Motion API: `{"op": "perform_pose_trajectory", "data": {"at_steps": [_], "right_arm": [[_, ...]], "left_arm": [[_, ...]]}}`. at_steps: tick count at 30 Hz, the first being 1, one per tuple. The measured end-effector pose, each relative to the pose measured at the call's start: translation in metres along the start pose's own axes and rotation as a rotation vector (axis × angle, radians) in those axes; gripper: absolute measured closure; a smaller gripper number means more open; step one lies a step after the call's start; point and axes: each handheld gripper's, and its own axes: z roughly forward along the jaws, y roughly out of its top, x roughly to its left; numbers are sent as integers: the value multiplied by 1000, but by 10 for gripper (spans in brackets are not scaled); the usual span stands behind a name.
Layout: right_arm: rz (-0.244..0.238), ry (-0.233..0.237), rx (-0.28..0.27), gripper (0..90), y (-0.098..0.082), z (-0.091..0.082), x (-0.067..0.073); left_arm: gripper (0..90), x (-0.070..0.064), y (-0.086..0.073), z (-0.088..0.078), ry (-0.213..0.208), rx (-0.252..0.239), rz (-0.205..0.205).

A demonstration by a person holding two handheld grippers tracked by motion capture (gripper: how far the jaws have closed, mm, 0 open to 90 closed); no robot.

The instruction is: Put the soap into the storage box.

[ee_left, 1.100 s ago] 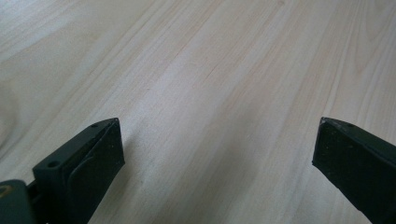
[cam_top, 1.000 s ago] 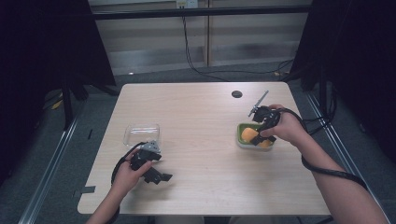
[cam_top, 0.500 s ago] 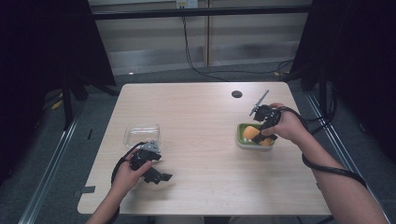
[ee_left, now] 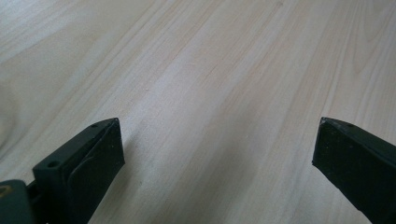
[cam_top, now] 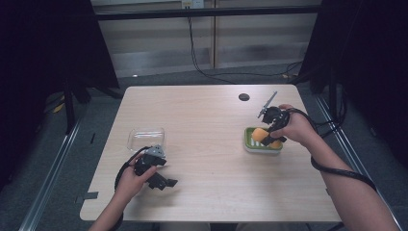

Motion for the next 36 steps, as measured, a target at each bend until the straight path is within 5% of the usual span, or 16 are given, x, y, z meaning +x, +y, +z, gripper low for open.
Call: {"op": "perform_pose_trajectory", "data": {"at_steps": [17,23,36], "right_arm": [[-13,-16,17,501,0,1,-8],[-25,-19,33,500,2,3,-10],[-39,-21,31,501,6,6,-14]], "left_arm": [[16,1,0,0,6,35,25],[17,0,0,1,-6,1,1],[17,1,0,1,-6,11,6]]}}
